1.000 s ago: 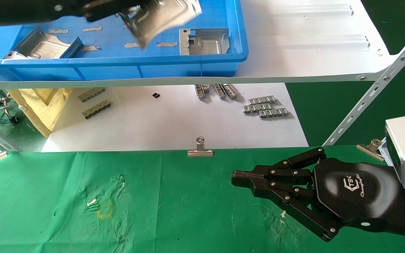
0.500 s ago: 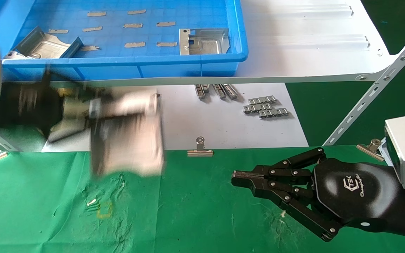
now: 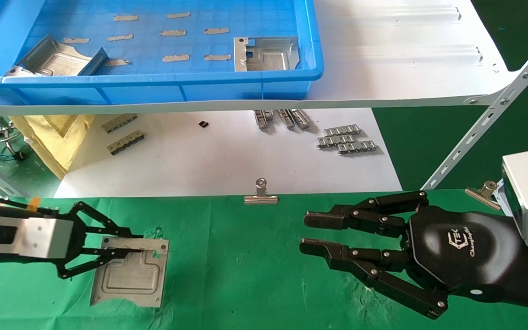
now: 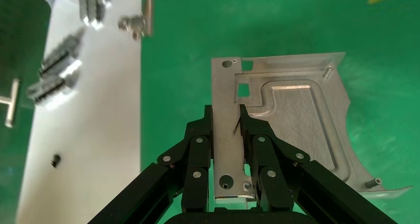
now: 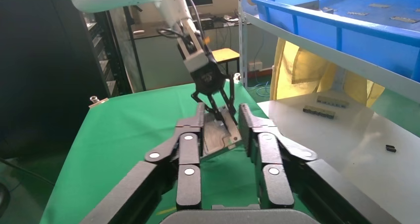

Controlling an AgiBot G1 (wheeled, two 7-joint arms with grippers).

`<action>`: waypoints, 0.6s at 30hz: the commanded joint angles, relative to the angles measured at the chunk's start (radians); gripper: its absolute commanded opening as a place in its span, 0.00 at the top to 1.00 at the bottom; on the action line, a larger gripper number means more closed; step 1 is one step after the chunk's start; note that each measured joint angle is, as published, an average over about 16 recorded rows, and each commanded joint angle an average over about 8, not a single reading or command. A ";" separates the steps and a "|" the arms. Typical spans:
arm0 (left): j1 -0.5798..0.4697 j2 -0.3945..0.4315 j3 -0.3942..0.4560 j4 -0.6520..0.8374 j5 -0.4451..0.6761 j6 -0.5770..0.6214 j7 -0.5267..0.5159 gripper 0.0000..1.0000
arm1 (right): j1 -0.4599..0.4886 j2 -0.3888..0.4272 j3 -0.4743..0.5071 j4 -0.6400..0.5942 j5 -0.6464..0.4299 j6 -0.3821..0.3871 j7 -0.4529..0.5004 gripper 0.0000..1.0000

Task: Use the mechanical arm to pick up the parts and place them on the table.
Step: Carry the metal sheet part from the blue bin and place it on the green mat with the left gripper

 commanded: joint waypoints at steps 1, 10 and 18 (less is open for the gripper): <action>0.003 0.020 0.015 0.044 0.026 -0.003 0.050 0.78 | 0.000 0.000 0.000 0.000 0.000 0.000 0.000 0.00; -0.025 0.083 0.045 0.208 0.048 0.014 0.138 0.00 | 0.000 0.000 0.000 0.000 0.000 0.000 0.000 0.00; -0.055 0.096 0.041 0.303 0.010 0.026 0.120 0.00 | 0.000 0.000 0.000 0.000 0.000 0.000 0.000 0.00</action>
